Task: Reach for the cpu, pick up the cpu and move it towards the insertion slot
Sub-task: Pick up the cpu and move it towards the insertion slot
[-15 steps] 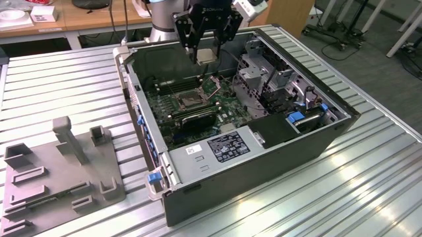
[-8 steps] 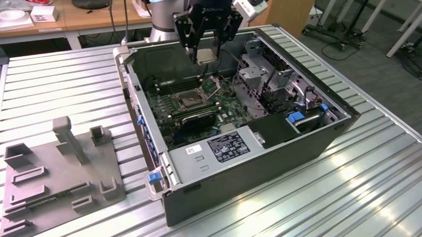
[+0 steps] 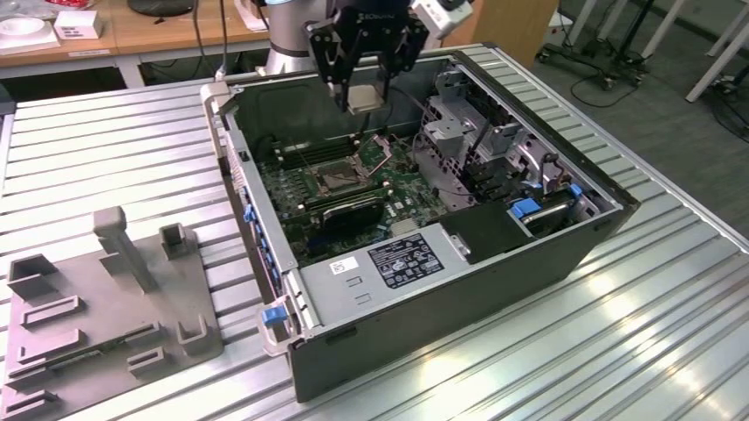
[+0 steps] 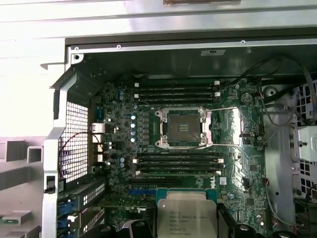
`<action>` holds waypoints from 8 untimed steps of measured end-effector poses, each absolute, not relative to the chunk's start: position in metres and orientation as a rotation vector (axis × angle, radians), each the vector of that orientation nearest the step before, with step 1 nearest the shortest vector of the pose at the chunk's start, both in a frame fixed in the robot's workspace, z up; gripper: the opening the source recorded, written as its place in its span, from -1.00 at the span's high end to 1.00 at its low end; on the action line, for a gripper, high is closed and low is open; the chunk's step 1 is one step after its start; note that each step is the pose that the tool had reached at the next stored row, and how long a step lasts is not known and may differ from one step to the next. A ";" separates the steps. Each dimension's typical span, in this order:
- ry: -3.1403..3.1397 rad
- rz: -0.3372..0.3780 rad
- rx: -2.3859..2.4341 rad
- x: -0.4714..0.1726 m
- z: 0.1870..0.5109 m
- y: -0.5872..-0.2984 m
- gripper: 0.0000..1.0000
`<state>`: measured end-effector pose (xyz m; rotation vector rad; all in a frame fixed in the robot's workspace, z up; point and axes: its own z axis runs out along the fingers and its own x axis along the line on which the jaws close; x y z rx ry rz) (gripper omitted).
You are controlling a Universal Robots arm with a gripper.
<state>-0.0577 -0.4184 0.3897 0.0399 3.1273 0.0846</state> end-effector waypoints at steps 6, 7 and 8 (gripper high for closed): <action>3.127 0.089 0.040 -0.058 0.389 -0.412 -0.09; 3.127 0.090 0.040 -0.058 0.389 -0.411 -0.09; 3.127 0.091 0.040 -0.058 0.389 -0.409 -0.09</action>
